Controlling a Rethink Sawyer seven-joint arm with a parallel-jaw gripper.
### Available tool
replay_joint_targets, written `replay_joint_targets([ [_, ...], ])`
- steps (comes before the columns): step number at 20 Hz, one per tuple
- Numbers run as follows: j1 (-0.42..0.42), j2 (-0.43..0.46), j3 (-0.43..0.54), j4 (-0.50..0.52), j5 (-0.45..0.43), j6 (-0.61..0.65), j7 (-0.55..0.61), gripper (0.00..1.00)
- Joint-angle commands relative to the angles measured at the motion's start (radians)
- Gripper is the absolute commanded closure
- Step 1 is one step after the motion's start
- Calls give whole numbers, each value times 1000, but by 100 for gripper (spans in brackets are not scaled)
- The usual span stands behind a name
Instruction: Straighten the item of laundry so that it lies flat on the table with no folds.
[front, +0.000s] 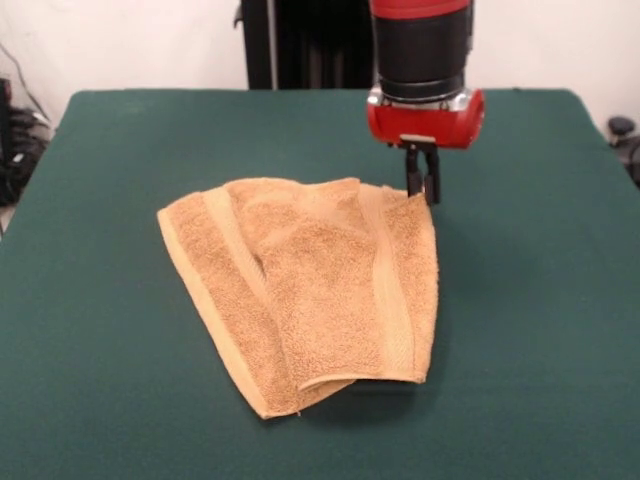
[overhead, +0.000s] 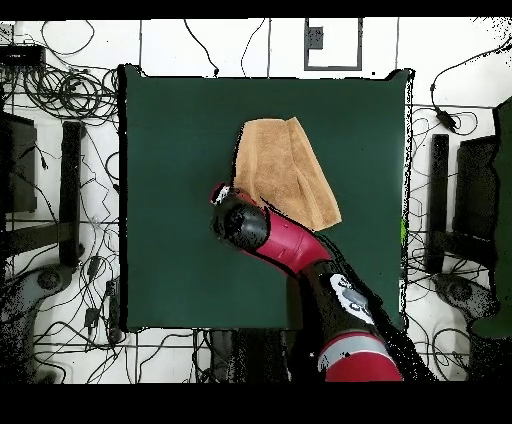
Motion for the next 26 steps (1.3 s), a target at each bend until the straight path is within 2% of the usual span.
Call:
replay_joint_targets([
  [1, 39, 58, 114, 27, 79, 3, 256, 100],
  [4, 51, 54, 125, 35, 99, -3, 275, 100],
  [10, 22, 43, 209, 90, 122, -49, 299, 100],
  [19, 72, 26, 221, 98, 190, -82, 354, 100],
  [26, 57, 22, 292, 113, 206, -128, 399, 100],
])
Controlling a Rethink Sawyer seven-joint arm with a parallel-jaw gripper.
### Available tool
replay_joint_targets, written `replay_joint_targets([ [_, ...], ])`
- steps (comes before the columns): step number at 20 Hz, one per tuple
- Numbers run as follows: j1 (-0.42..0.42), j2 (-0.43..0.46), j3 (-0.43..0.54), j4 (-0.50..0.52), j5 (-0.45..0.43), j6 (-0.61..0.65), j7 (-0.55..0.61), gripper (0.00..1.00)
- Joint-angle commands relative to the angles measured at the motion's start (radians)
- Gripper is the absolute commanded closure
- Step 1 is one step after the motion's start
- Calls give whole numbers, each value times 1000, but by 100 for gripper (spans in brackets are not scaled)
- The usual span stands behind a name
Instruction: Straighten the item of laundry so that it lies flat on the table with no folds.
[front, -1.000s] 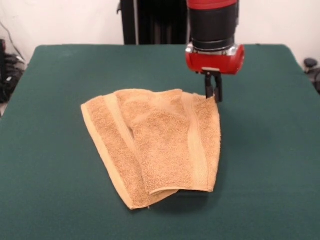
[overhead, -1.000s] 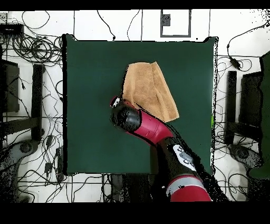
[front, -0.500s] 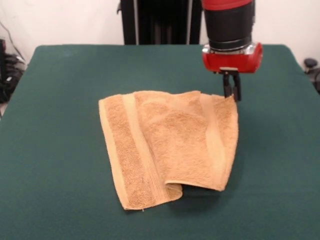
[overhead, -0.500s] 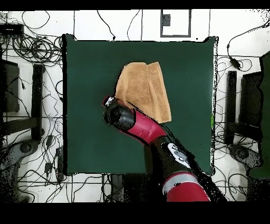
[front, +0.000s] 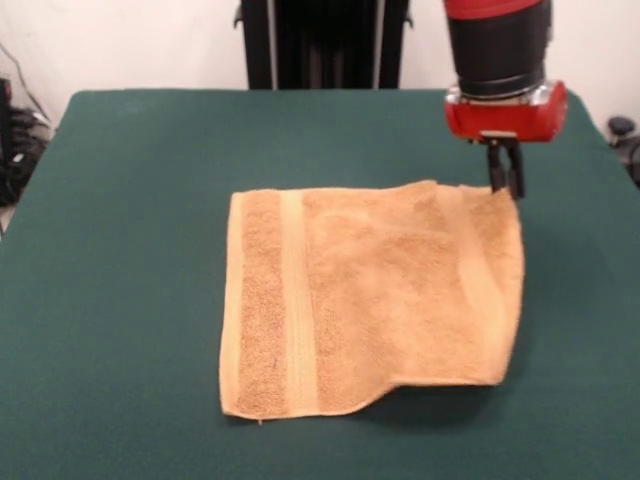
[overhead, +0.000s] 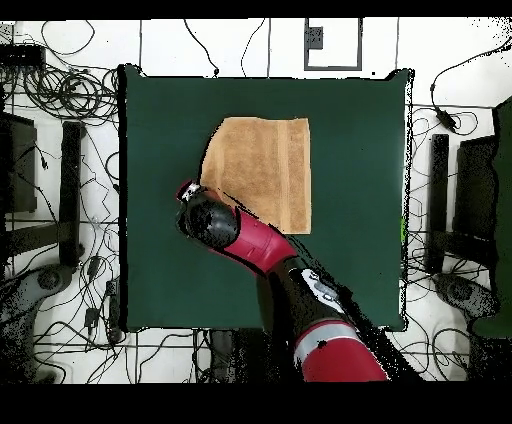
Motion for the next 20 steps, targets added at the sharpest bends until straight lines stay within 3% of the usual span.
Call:
replay_joint_targets([
  [1, 25, 30, 179, 60, 72, -96, 329, 100],
  [12, -9, 15, 242, 81, 50, -96, 367, 100],
  [20, -30, 67, 176, 74, -31, -158, 312, 100],
])
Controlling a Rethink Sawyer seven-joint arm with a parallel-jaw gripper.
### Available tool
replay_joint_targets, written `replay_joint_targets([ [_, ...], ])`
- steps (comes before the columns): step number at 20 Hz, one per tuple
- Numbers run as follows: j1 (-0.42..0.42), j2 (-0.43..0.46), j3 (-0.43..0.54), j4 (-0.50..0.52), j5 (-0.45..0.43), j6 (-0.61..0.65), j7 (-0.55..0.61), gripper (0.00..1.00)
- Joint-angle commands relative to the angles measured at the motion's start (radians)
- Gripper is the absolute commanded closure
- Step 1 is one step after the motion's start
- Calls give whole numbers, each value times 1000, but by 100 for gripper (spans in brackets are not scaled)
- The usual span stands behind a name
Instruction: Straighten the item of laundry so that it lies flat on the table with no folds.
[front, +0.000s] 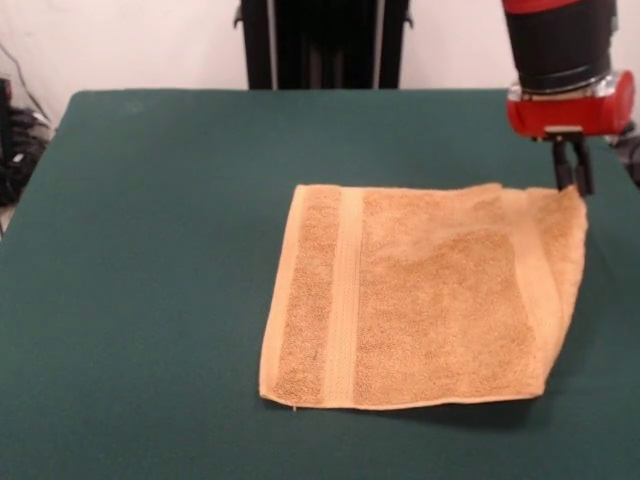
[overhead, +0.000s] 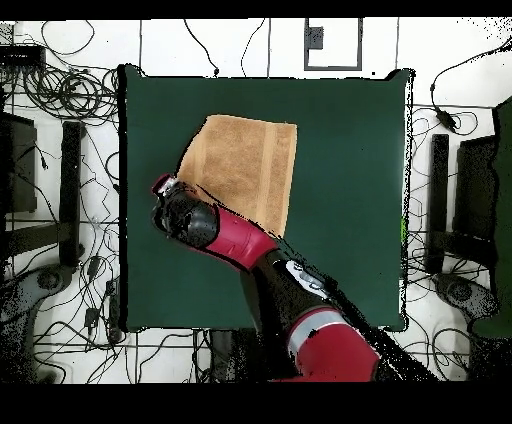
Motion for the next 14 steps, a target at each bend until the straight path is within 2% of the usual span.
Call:
replay_joint_targets([
  [1, 10, 66, 26, 51, -27, -105, 222, 100],
  [4, 86, 86, -87, 12, 5, -160, 238, 100],
  [7, 51, 151, -52, -20, -29, -223, 230, 100],
  [11, 30, 170, -18, -31, -46, -210, 199, 100],
  [12, 28, 173, -14, -34, -45, -200, 186, 0],
  [14, 38, 170, -22, -37, -40, -192, 180, 0],
])
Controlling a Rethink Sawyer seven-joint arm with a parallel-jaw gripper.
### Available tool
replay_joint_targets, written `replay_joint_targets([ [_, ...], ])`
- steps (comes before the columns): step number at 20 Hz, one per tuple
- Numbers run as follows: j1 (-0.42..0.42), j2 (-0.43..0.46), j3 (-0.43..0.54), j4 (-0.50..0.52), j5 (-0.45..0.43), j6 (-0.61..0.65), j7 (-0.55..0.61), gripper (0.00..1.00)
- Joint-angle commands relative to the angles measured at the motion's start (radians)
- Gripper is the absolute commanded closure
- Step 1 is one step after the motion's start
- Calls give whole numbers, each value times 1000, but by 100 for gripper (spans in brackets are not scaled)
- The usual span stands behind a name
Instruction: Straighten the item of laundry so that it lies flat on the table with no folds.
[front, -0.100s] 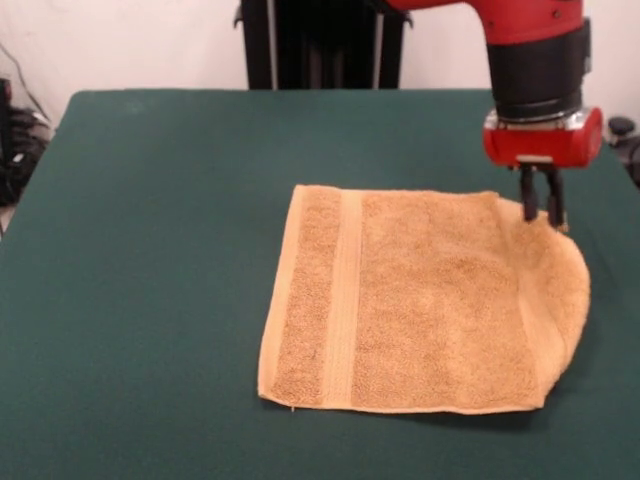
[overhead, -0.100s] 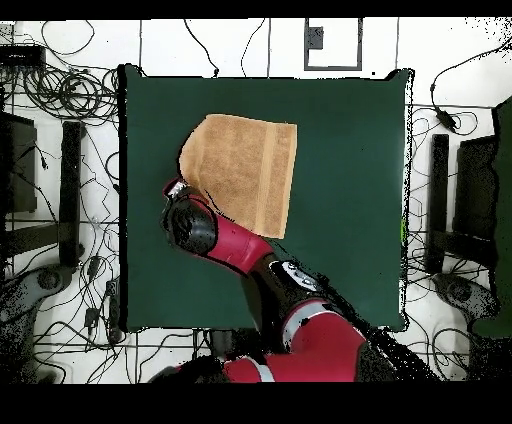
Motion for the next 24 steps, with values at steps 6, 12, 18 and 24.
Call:
replay_joint_targets([
  [6, 17, 85, 18, -37, -21, -18, 172, 0],
  [12, 25, 95, 2, -61, -22, -74, 188, 0],
  [18, -136, 145, 86, -133, -139, 29, 68, 0],
  [24, -190, 80, -92, -235, -210, 283, -67, 0],
])
